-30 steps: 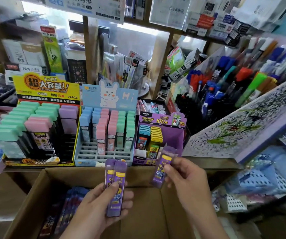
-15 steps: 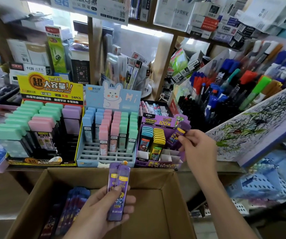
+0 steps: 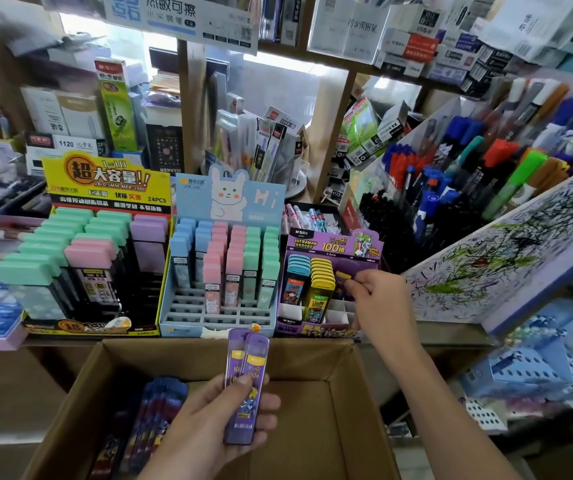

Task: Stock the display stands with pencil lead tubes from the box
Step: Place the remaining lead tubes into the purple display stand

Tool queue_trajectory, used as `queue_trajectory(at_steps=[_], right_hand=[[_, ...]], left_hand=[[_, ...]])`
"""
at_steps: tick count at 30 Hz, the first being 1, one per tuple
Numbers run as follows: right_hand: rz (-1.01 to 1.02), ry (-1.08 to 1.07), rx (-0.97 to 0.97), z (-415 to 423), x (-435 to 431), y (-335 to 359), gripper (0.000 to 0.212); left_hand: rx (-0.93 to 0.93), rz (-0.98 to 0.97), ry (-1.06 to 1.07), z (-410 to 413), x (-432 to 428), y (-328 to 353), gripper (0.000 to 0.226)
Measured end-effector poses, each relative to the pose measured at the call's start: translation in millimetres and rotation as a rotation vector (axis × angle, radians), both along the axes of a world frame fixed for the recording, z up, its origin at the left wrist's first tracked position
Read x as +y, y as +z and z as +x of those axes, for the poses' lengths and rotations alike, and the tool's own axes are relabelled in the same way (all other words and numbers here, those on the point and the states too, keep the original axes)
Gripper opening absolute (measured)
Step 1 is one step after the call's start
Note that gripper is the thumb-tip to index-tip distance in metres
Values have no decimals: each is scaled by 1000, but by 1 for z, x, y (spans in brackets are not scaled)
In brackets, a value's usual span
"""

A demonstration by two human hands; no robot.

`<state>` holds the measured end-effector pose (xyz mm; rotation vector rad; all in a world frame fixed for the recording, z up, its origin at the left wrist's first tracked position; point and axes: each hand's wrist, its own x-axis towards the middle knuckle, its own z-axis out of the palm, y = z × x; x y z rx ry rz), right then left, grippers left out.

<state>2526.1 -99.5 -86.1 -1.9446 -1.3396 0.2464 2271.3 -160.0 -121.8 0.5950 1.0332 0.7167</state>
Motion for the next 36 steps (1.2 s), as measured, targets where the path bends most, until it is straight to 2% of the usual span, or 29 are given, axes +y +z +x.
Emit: queue_trajectory(at_steps=[6, 13, 19, 22, 27, 34, 36], right_hand=[[-26, 8, -48, -3, 0, 1, 42], [-12, -5, -46, -2, 1, 1, 46], [82, -24, -24, 3, -15, 8, 30], [160, -2, 78, -1, -33, 12, 27], [99, 123, 277, -29, -60, 5, 35], [-168, 347, 617, -67, -78, -11, 37], [-210, 390, 699, -72, -80, -15, 26]], left_hand=[[-19, 20, -20, -1, 1, -4, 28], [-31, 50, -46, -1, -1, -7, 29], [-20, 98, -53, 0, -1, -10, 42], [-6, 117, -54, 1, -1, -10, 43], [-9, 124, -67, 2, -2, -9, 42], [13, 152, -61, 1, -1, -9, 28], [31, 166, -53, 1, -1, -10, 30]])
